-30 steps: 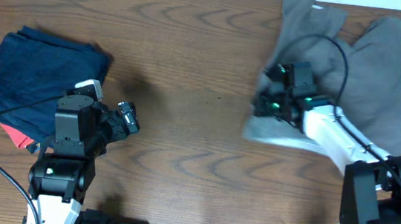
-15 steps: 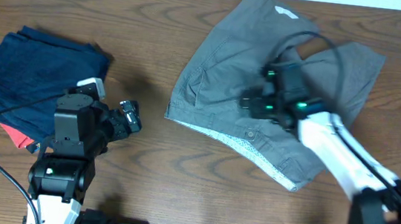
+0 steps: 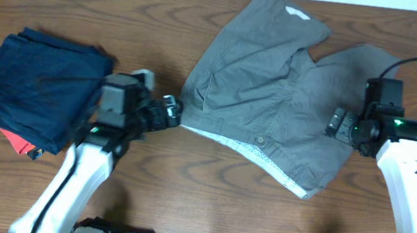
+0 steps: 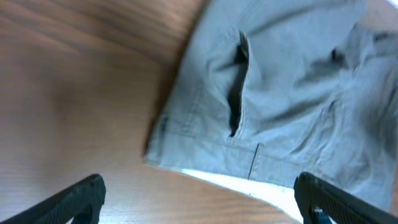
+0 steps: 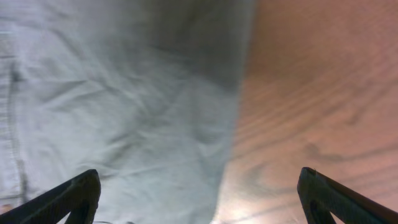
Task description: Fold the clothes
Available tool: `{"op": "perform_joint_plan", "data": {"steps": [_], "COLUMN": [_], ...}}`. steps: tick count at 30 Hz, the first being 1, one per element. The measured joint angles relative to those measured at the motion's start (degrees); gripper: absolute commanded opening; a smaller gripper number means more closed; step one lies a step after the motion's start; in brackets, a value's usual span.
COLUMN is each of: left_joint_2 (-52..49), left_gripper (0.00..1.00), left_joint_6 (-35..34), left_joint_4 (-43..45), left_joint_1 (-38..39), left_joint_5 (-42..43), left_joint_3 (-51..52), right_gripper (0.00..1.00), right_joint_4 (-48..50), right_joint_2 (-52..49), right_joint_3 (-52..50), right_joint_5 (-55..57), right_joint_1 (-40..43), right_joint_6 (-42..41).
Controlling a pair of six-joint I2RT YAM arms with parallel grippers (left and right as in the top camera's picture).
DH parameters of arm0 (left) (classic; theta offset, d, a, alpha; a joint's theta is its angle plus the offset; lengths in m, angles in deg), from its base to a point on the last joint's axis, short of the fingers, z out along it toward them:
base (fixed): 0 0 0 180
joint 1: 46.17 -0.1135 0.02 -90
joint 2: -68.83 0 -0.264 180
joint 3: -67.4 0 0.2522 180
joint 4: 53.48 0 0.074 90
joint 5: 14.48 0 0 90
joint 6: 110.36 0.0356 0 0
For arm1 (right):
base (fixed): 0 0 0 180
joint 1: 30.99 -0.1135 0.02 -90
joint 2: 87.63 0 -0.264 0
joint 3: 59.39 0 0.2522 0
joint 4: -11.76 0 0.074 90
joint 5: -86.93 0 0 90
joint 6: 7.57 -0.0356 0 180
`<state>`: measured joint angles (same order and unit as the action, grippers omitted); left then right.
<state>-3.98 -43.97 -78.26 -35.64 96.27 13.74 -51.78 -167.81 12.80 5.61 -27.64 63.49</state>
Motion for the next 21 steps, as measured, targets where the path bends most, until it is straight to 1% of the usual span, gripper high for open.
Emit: {"op": "perform_joint_plan", "data": {"steps": [4,5,6,7,8,9,10,11,14,17,21], "left_joint_2": [-11.3,-13.5,-15.4,-17.1,-18.7,-20.0,-20.8,-21.4,-21.7,-21.7,-21.7], "left_gripper": [0.99,0.94,0.78,0.59,0.34,0.20,0.08,0.06,0.06,0.06,0.06], "left_joint_6": [-0.2,-0.2,-0.4,-0.7,-0.5,-0.2,0.0,0.3,1.2,1.3,1.4], "left_joint_4": [7.0,8.4,10.0,11.5,13.1,14.8,16.2,17.6,21.0,21.7,18.2], "left_joint_1": [3.7,4.5,5.1,5.7,6.2,6.4,6.6,6.6,6.1,4.4,-0.4], "left_joint_5": [0.3,0.3,0.4,0.3,0.3,0.3,0.3,0.2,-2.3,-5.7,-8.3], "left_joint_3": [0.0,0.0,0.0,0.0,0.0,0.0,0.0,0.0,-0.3,-3.2,-13.6], "right_gripper": [0.99,0.99,0.99,0.99,0.99,0.99,0.99,0.99,0.99,0.99,0.99], "right_joint_4": [-0.6,-0.6,-0.6,-0.6,-0.7,-0.8,-0.8,-0.7,-0.7,-0.8,-0.8], "right_joint_2": [0.0,0.0,0.0,0.0,0.0,0.0,0.0,0.0,0.0,0.0,0.0], "right_joint_3": [0.0,0.0,0.0,0.0,0.0,0.0,0.0,0.0,0.0,0.0,0.0], "right_joint_5": [0.2,0.2,0.2,0.2,0.2,0.2,0.2,0.2,0.1,-0.2,-1.2], "right_joint_1": [1.0,1.0,1.0,1.0,1.0,1.0,1.0,1.0,1.0,1.0,1.0], "right_joint_6": [0.0,0.0,0.0,0.0,0.0,0.0,0.0,0.0,0.0,0.0,0.0]}}
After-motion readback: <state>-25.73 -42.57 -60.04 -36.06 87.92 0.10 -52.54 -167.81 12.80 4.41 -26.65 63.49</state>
